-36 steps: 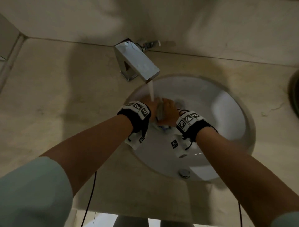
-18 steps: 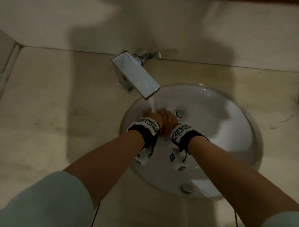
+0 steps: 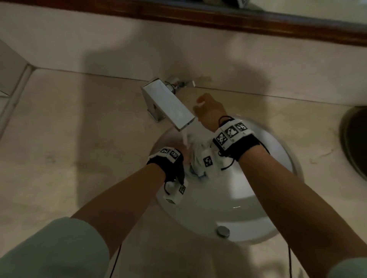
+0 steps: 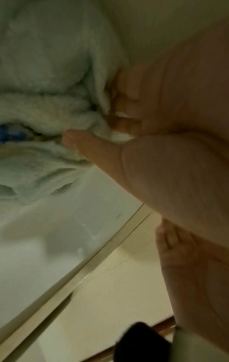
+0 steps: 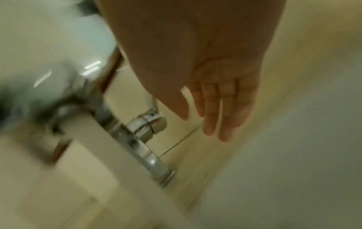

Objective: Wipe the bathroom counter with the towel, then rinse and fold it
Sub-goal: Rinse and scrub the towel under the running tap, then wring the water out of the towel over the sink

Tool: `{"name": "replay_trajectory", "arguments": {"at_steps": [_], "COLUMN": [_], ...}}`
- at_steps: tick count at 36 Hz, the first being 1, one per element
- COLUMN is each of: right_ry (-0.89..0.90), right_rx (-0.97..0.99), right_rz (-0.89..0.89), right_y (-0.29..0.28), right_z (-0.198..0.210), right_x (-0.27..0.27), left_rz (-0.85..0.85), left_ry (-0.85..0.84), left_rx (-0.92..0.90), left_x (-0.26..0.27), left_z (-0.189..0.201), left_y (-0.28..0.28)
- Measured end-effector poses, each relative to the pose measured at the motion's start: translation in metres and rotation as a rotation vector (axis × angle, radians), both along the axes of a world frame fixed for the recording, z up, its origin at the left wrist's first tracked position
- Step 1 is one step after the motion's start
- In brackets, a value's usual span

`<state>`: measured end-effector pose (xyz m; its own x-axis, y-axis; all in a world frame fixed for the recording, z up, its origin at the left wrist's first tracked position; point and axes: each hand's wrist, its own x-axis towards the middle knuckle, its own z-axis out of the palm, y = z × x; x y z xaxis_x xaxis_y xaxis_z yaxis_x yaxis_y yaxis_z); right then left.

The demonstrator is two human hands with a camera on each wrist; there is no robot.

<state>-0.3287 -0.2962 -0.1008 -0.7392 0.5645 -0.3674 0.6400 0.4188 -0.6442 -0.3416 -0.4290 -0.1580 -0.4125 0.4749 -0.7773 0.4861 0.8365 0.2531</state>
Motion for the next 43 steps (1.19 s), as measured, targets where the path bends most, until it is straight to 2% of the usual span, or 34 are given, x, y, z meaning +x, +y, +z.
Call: {"name": "replay_trajectory", "arguments": {"at_steps": [2, 3, 5, 6, 7, 8, 10, 12, 14, 17, 21, 24, 27, 31, 39, 43], "right_ry": [0.107, 0.149, 0.213, 0.215, 0.216, 0.214, 0.185, 0.159, 0.133, 0.084, -0.080, -0.122, -0.201, -0.307, -0.481, -0.570], "right_rx": [0.055, 0.051, 0.067, 0.055, 0.031, 0.028, 0.065, 0.100, 0.110, 0.160, 0.212, 0.166, 0.132, 0.115, 0.001, 0.066], "right_rz": [0.038, 0.049, 0.052, 0.045, 0.028, 0.013, 0.000, 0.008, 0.026, 0.101, 0.270, 0.304, 0.288, 0.267, 0.351, 0.465], "right_y": [0.000, -0.002, -0.004, -0.005, -0.007, -0.008, -0.012, -0.012, -0.013, -0.016, -0.016, -0.018, -0.021, -0.026, -0.035, -0.041], "right_z": [0.011, 0.019, 0.027, 0.030, 0.033, 0.035, 0.041, 0.044, 0.047, 0.059, 0.070, 0.075, 0.077, 0.066, 0.055, 0.058], "right_x": [-0.006, -0.009, -0.018, -0.023, -0.028, -0.032, -0.035, -0.034, -0.029, -0.022, -0.013, -0.008, -0.001, 0.020, 0.091, 0.109], "left_rz": [0.006, -0.030, -0.132, -0.178, -0.264, -0.300, -0.360, -0.419, -0.407, -0.455, -0.537, -0.472, -0.304, -0.180, -0.223, -0.159], "left_ry": [-0.013, -0.043, -0.068, -0.043, -0.007, -0.014, 0.041, 0.119, 0.129, 0.092, 0.062, 0.083, -0.031, -0.116, -0.174, -0.183], "left_rx": [-0.003, -0.024, -0.146, -0.140, -0.156, -0.182, -0.172, -0.101, -0.064, -0.069, -0.127, -0.067, -0.002, 0.057, 0.176, 0.282], "left_x": [-0.008, -0.015, -0.035, -0.040, -0.037, -0.026, -0.011, -0.004, -0.004, -0.009, -0.016, -0.018, -0.021, -0.024, 0.001, 0.016], "left_z": [-0.005, -0.021, -0.083, -0.084, -0.062, -0.020, 0.030, 0.025, 0.022, 0.034, 0.044, 0.050, 0.054, 0.066, 0.106, 0.125], "left_y": [-0.005, -0.006, -0.002, -0.006, -0.011, -0.020, -0.034, -0.036, -0.035, -0.040, -0.040, -0.035, -0.023, -0.012, -0.008, -0.005]}}
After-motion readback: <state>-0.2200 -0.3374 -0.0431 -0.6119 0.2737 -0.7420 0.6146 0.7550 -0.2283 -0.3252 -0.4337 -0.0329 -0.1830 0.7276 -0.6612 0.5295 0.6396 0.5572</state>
